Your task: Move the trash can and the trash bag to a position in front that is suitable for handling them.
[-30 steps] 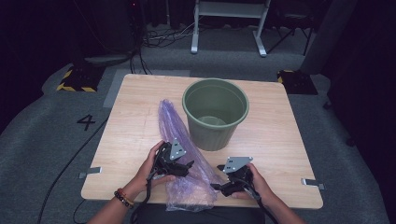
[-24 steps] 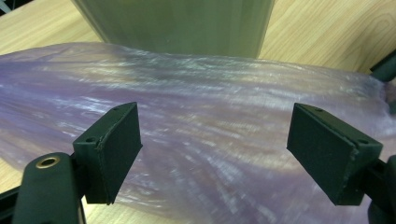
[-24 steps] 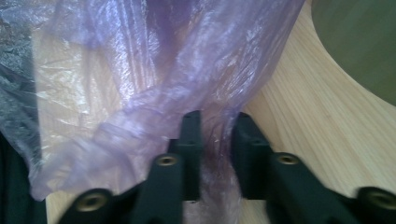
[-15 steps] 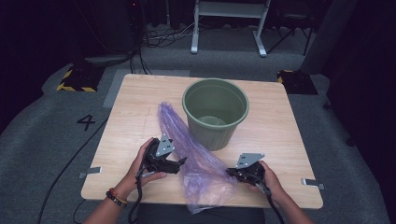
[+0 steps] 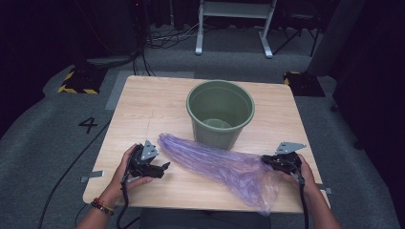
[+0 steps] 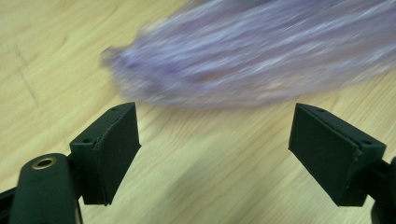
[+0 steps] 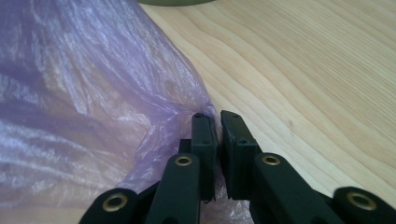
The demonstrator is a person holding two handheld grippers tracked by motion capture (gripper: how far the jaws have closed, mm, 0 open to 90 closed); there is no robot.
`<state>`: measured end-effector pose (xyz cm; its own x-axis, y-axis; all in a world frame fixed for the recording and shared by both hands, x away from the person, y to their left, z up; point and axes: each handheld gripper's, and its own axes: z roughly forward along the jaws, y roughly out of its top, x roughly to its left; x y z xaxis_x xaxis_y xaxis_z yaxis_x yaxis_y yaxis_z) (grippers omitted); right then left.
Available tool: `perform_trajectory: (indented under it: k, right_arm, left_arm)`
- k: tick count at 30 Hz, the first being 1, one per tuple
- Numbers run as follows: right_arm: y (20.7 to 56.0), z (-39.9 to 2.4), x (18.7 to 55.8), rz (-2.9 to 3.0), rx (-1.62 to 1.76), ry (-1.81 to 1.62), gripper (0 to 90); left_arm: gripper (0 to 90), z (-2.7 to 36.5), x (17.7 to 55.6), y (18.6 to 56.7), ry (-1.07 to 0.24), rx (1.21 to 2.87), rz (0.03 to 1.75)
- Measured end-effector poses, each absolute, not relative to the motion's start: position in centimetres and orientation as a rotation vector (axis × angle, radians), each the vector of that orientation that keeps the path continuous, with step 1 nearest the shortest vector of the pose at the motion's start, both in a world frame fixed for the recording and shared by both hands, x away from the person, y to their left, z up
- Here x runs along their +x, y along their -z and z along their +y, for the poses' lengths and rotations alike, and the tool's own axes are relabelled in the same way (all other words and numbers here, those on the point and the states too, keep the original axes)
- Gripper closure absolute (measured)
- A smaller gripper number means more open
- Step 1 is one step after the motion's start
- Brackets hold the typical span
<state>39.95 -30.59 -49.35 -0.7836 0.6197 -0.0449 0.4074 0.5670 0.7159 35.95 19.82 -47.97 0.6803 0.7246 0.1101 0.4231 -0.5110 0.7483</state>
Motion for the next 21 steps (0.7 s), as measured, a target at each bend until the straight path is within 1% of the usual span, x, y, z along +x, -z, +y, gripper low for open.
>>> perform_trajectory:
  k: [3, 4, 6, 8, 11, 12, 13, 14, 15, 17, 18, 21]
  right_arm:
    - [49.4, -30.9, 40.1, 2.505, 0.861, -1.051, 83.0]
    - [49.4, -31.0, 40.1, 2.498, 0.861, -1.049, 82.2]
    - [49.5, -31.2, 40.3, 2.482, 0.878, -1.053, 77.7]
    - [49.6, -31.4, 40.4, 2.477, 0.888, -1.069, 76.8]
    - [49.7, -31.6, 40.5, 2.468, 0.900, -1.080, 71.9]
    - [49.7, -31.7, 40.5, 2.463, 0.904, -1.083, 69.5]
    - [49.7, -31.7, 40.6, 2.455, 0.916, -1.088, 66.7]
    - [49.7, -31.7, 40.6, 2.455, 0.916, -1.088, 66.7]
    - [49.9, -32.0, 40.7, 2.439, 0.946, -1.098, 60.9]
    - [49.9, -32.1, 40.7, 2.436, 0.962, -1.115, 56.7]
    - [50.0, -32.2, 40.8, 2.435, 0.964, -1.121, 51.8]
    - [50.0, -32.3, 40.9, 2.428, 0.983, -1.101, 41.5]
  left_arm:
    - [16.1, 20.6, 35.9, 48.7, -0.534, 2.182, 0.908]
    - [16.1, 20.9, 36.0, 49.1, -0.514, 2.193, 0.915]
    - [16.1, 21.2, 35.9, 50.1, -0.488, 2.218, 0.913]
    - [15.9, 21.6, 35.9, 50.2, -0.444, 2.206, 0.902]
    - [15.8, 21.8, 36.0, 50.3, -0.443, 2.202, 0.902]
    - [15.8, 22.0, 36.2, 50.4, -0.389, 2.196, 0.917]
    - [15.7, 22.1, 36.2, 50.4, -0.379, 2.194, 0.922]
    - [15.7, 22.1, 36.2, 50.4, -0.379, 2.194, 0.922]
    - [15.8, 22.1, 36.2, 50.4, -0.379, 2.191, 0.920]
    - [15.7, 22.1, 36.2, 50.4, -0.377, 2.191, 0.920]
    - [15.8, 22.1, 36.2, 50.4, -0.377, 2.191, 0.920]
    - [15.7, 22.1, 36.2, 50.4, -0.377, 2.191, 0.920]
